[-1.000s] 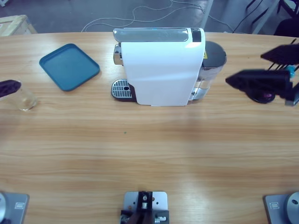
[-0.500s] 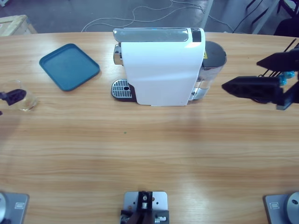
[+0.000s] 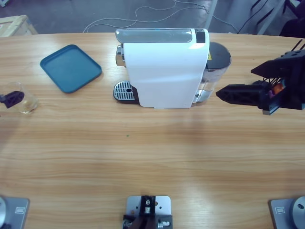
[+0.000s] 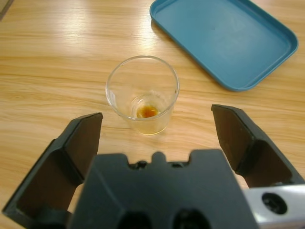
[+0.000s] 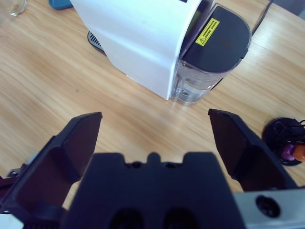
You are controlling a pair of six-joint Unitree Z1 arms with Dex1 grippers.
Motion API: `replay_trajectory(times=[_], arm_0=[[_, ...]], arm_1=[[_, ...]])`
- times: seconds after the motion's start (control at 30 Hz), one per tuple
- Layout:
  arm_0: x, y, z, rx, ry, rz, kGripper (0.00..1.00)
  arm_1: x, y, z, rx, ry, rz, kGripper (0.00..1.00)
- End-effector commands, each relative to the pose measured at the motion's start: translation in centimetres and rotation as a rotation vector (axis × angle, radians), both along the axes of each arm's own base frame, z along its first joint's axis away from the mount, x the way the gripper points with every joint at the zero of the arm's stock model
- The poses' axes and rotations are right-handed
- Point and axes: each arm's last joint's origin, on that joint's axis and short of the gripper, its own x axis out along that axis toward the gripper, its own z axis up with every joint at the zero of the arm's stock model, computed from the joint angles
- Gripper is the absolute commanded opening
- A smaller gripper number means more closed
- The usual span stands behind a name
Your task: Pour coffee
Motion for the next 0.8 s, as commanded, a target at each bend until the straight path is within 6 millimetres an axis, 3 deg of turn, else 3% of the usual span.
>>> replay_trajectory(times=[0.03,0.27,0.47,0.8], arm_0=[[0.2,0.3,-1.2,0.095,0.047,0.025,0.987],[0.5,0.4,-1.7,0.139,0.070,0.059,0.991],[2.8,-0.6,-2.9,0.160,0.088,0.055,0.995],[4.7,-0.9,-4.4,0.188,0.096,0.091,0.997]], arm_1=[[-0.3,0.3,-2.0,-0.046,0.086,0.036,1.000],[-1.1,-0.7,-2.3,-0.111,0.150,0.038,1.000],[-0.6,-0.1,-2.5,-0.096,0.180,-0.006,1.000],[-0.3,0.3,-2.8,-0.087,0.191,-0.021,1.000]])
